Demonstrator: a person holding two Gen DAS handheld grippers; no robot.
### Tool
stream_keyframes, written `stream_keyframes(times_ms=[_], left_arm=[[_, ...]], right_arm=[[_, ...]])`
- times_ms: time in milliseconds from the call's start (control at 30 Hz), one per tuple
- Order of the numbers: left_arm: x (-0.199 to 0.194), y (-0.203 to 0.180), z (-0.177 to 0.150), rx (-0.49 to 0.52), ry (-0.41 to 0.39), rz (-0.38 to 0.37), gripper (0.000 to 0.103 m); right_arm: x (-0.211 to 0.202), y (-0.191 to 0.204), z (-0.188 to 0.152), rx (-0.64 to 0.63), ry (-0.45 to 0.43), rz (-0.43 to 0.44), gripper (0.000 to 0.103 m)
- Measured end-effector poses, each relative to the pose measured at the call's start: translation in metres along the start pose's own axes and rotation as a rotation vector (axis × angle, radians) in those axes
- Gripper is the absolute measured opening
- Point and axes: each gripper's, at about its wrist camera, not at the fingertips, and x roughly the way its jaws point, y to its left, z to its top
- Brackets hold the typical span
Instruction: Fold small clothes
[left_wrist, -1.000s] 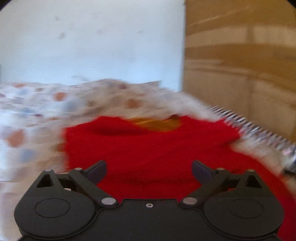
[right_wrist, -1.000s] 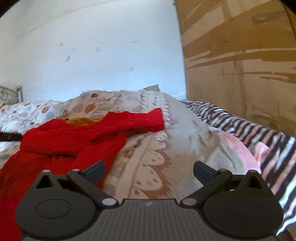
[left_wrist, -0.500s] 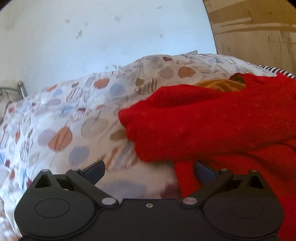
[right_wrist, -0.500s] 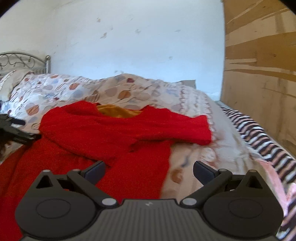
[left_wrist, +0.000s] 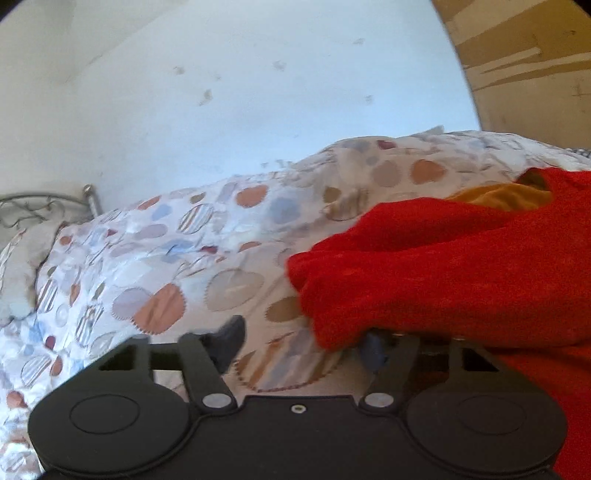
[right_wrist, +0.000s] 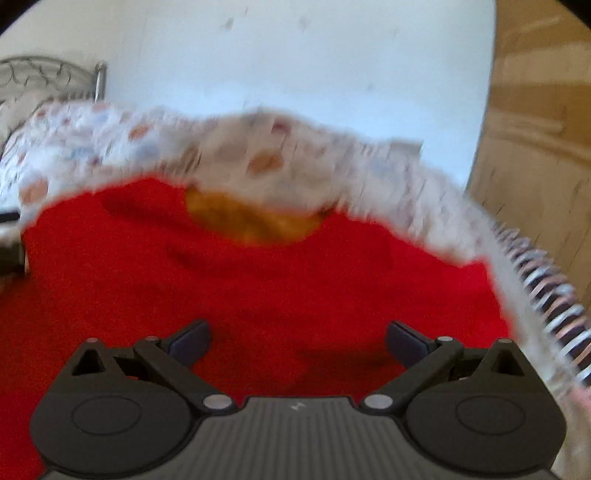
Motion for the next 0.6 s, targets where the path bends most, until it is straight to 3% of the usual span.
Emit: stream_keyframes(times_ms=[67, 167, 267, 367, 433, 533, 600], left_arm=[[0.004, 0.006, 0.002, -0.051, -0.01, -0.036, 0.044], [-0.002, 0.002, 0.011, -0.055, -0.08, -0.08, 0.037], [-0.007, -0.005, 0.02, -0.014, -0.102, -0.12, 0.006], [-0.012, -0.004, 0.024, -0.034, -0.083, -0.103, 0.005], [-0.019, 0.005, 0.025, -0.093, -0.024, -0.088, 0.005], [-0.022, 0.033, 0.014, -0.349, 0.176, -0.128, 0.004], [-0.019, 0.041, -0.001, -0.435, 0.273, -0.149, 0.004]], right_arm=[[0.001, -0.007, 0.0, 0.04, 0.001, 0.024, 0.103], [0.001, -0.013, -0.002, 0.073, 0.006, 0.048, 0.103], [0.0, -0.015, -0.003, 0.078, 0.005, 0.053, 0.103], [-0.001, -0.016, -0.003, 0.079, 0.003, 0.055, 0.103], [0.0, -0.016, -0.002, 0.085, 0.001, 0.062, 0.103], [0.001, -0.016, -0.001, 0.093, -0.002, 0.072, 0.103], [0.001, -0.015, -0.001, 0.088, -0.001, 0.072, 0.103]])
